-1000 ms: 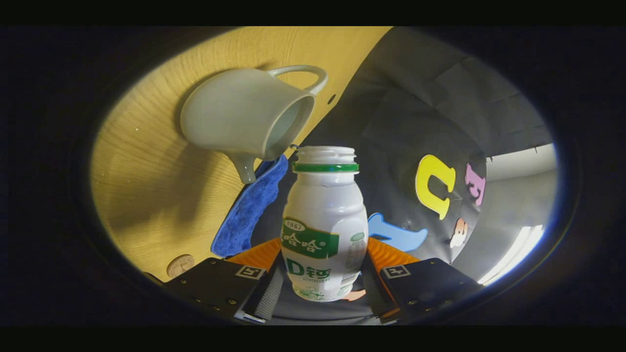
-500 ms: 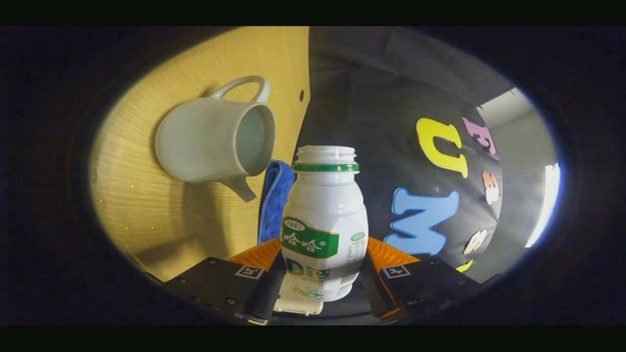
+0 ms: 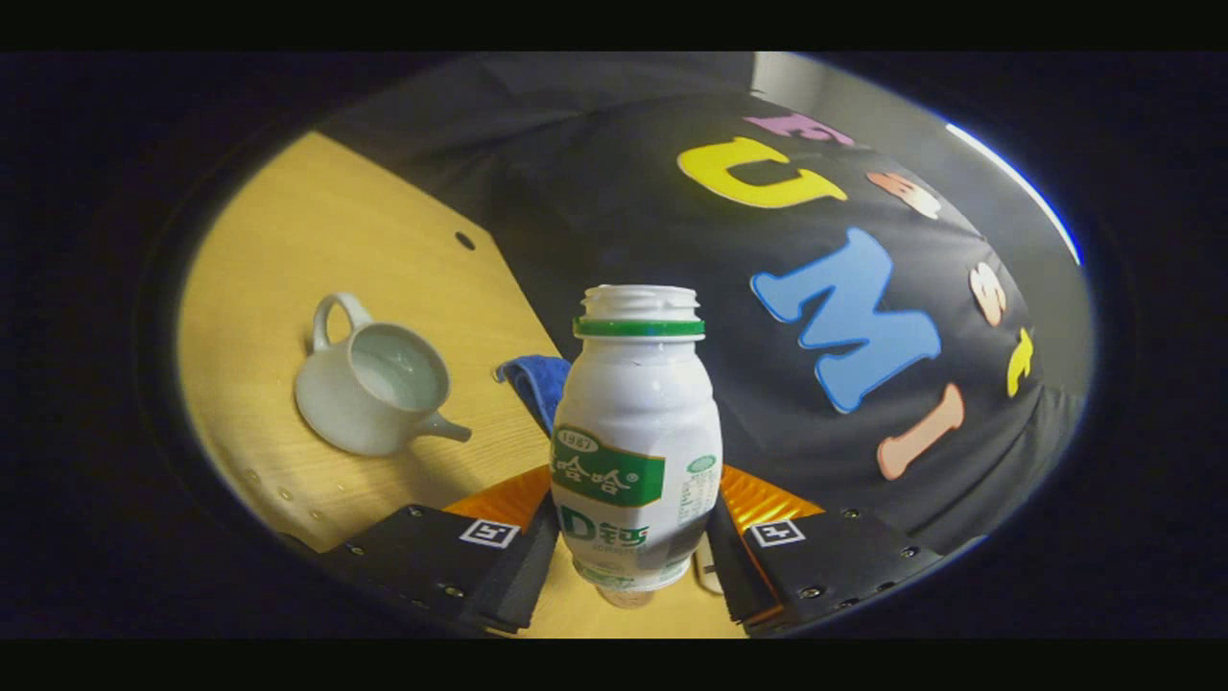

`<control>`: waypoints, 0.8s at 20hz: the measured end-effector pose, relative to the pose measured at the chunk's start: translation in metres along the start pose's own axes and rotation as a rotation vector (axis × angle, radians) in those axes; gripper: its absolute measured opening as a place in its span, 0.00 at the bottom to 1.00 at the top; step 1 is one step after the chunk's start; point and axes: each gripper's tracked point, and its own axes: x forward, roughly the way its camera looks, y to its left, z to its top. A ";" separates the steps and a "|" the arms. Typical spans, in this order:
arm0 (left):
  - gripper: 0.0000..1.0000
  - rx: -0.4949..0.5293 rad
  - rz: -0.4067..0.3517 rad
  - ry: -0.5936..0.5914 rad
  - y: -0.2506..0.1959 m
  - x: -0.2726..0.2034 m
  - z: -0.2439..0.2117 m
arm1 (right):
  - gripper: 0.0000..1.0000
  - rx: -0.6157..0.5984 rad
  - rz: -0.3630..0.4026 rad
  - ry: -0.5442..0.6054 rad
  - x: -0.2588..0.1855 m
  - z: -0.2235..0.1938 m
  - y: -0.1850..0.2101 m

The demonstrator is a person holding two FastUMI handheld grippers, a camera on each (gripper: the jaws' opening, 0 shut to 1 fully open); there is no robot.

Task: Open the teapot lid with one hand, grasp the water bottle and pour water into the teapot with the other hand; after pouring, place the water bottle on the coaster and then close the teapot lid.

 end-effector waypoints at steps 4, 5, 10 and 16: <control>0.10 -0.010 -0.018 0.005 -0.009 0.011 0.006 | 0.72 0.289 0.034 -0.013 -0.024 -0.006 -0.013; 0.13 -0.006 -0.021 0.002 -0.010 0.016 0.009 | 0.72 0.364 0.039 -0.014 -0.028 -0.011 -0.015; 0.13 -0.041 -0.077 0.016 -0.032 0.052 0.017 | 0.72 0.758 0.140 -0.050 -0.052 -0.020 -0.012; 0.17 -0.067 -0.123 0.034 -0.057 0.097 0.018 | 0.72 0.980 0.163 -0.056 -0.064 -0.040 -0.037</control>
